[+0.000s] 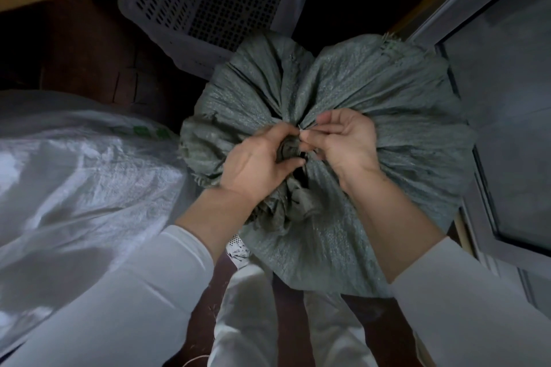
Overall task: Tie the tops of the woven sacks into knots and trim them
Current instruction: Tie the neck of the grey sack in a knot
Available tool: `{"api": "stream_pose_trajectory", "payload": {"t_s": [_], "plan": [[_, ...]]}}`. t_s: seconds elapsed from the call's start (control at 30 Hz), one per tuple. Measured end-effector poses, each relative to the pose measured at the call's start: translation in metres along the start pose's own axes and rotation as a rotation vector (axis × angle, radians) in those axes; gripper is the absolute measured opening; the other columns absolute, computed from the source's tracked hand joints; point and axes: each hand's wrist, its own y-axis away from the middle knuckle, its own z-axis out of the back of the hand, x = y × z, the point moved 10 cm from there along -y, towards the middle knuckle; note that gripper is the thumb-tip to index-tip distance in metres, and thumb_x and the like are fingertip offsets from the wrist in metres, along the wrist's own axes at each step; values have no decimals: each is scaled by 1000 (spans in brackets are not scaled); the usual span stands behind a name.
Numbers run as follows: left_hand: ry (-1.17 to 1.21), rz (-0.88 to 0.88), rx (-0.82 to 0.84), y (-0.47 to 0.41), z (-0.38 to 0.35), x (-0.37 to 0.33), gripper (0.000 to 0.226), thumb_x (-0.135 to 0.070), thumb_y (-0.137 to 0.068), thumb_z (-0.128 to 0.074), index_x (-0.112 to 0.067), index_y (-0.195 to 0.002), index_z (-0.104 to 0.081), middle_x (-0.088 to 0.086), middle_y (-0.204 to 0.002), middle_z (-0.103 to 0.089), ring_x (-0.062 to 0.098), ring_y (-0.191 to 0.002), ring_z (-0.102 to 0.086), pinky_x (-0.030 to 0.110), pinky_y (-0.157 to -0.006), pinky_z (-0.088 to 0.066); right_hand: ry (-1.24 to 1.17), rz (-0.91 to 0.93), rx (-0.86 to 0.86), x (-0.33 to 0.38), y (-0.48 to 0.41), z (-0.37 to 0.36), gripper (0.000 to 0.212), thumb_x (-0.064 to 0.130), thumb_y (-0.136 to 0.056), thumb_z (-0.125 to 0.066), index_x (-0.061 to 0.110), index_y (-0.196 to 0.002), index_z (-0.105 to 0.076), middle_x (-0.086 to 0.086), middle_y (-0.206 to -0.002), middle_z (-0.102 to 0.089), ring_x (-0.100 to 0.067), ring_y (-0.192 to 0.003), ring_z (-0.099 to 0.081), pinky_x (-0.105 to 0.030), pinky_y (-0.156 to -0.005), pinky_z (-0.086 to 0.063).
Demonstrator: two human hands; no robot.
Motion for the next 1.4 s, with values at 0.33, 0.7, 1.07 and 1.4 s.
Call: {"api": "stream_pose_trajectory", "payload": {"t_s": [0.33, 0.7, 1.07, 1.4], "plan": [[-77, -36, -194, -2, 8, -6, 30, -28, -81, -61, -21, -110, -67, 5, -108, -70, 30, -92, -67, 35, -71, -51, 254, -22, 154, 1, -15, -8, 24, -5, -84, -62, -3, -108, -65, -6, -74, -63, -1, -45, -62, -12, -59, -55], [-50, 26, -121, -8, 7, -3, 31, -27, -86, -60, -30, -116, -63, 1, -118, -66, 26, -106, -62, 32, -86, -49, 1085, 350, 275, 39, -16, -25, 18, 18, -95, -51, 9, -102, -66, -8, -88, -67, -21, -76, -61, -25, -66, -44], [189, 198, -94, -15, 2, 4, 18, -42, -85, -63, -23, -86, -60, 6, -90, -64, 29, -90, -61, 34, -74, -50, 1030, 434, 128, 41, -7, -17, 22, 25, -95, -49, 14, -106, -64, -9, -109, -64, -26, -104, -58, -36, -87, -48], [55, 115, -102, -11, 1, -4, 16, -30, -87, -62, -18, -97, -68, 6, -108, -65, 27, -100, -60, 29, -79, -44, 830, 194, 177, 44, -3, -9, 12, 11, -83, -57, 19, -86, -65, 5, -67, -60, -19, -75, -62, -28, -66, -51]]}}
